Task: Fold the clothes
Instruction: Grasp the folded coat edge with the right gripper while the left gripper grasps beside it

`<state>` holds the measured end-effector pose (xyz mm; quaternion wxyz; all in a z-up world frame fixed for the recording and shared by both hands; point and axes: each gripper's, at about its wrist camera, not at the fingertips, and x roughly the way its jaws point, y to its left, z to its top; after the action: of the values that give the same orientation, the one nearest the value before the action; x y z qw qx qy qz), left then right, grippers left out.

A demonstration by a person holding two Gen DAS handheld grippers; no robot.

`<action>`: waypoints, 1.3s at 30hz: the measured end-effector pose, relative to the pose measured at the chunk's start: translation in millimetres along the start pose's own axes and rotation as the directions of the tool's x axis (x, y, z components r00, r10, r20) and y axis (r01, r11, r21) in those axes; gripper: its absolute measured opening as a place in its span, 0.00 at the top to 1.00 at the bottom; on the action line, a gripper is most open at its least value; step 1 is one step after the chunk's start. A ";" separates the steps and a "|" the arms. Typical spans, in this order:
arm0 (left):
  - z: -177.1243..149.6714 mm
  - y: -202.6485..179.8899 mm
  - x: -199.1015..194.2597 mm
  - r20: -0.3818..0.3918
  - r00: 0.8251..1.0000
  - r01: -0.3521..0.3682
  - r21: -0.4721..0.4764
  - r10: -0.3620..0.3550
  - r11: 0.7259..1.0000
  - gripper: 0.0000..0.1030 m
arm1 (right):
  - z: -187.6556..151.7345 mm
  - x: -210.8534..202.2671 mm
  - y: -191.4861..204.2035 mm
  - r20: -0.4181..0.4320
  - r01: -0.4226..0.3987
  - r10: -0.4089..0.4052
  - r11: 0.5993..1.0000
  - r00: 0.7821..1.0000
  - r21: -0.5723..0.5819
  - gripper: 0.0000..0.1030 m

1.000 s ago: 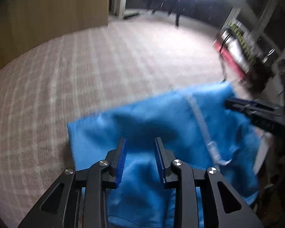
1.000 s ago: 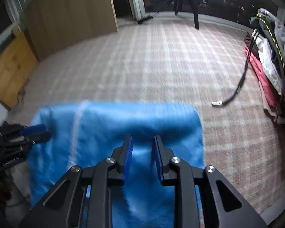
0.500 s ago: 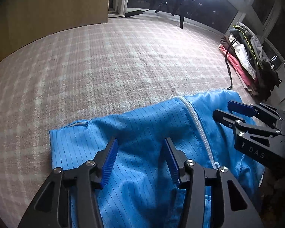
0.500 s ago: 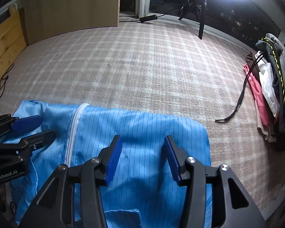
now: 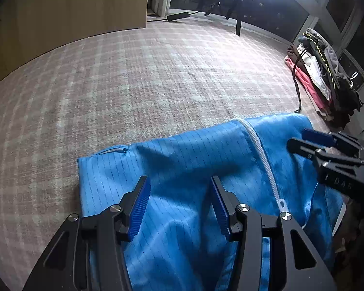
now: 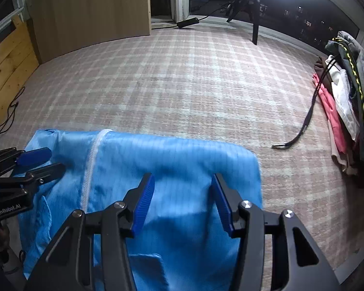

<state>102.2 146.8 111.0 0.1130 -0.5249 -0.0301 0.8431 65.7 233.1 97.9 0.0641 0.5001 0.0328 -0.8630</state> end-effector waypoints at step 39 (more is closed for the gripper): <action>-68.4 66.4 -69.0 -0.003 0.999 0.046 -0.269 -0.049 0.962 0.51 | -79.7 -71.5 -248.5 0.017 -0.258 0.265 0.922 0.964 0.289 0.47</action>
<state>181.9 62.3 129.8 0.0612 -0.5387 -0.1562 0.8256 133.7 494.2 118.3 0.1045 0.5135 -0.1599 -0.8366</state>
